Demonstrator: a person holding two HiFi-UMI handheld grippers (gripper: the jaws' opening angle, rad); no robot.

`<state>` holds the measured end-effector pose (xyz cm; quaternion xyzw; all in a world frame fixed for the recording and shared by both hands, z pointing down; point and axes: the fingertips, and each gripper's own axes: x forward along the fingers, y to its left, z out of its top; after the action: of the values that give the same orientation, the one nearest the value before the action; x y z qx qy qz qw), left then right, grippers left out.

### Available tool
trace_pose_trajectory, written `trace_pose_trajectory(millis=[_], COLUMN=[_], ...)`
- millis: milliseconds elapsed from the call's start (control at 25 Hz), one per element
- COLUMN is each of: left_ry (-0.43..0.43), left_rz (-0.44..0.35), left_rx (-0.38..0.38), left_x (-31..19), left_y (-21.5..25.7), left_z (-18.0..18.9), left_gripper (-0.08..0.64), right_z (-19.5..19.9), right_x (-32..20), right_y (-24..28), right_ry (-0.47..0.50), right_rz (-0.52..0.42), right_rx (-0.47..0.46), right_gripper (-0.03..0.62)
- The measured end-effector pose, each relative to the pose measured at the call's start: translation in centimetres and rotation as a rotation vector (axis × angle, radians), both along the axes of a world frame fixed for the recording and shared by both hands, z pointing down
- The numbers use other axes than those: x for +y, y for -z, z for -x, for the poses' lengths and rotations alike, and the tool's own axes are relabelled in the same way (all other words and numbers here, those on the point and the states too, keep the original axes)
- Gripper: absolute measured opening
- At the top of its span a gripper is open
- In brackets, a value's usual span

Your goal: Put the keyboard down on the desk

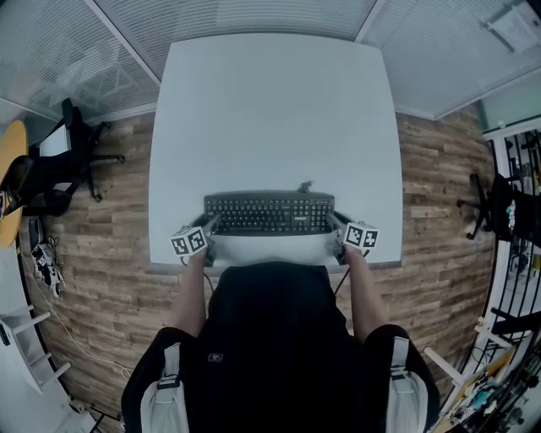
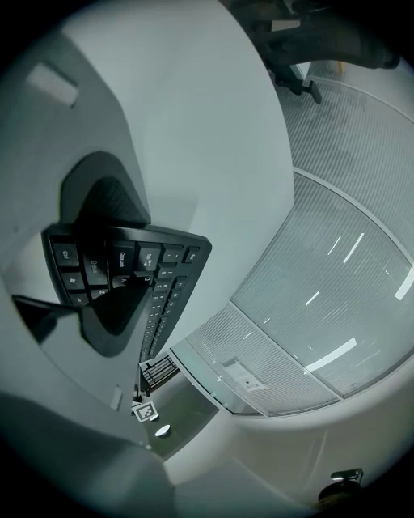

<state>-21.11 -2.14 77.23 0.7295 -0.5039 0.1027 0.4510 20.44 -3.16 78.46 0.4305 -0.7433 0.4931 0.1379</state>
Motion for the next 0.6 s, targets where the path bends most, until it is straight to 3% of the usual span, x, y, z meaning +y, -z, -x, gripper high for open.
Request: trace_pose_trajectory(millis=[600], left_ry=[-0.029], left_rz=[-0.071], left_rx=[-0.172], left_x=[-1.1], left_y=[-0.2], left_z=[-0.2], left_gripper=[0.233], right_z=[-0.6], right_x=[-1.6], right_y=[0.2], right_ry=[-0.036], right_rz=[-0.024], right_rx=[0.046], right_gripper=[0.13])
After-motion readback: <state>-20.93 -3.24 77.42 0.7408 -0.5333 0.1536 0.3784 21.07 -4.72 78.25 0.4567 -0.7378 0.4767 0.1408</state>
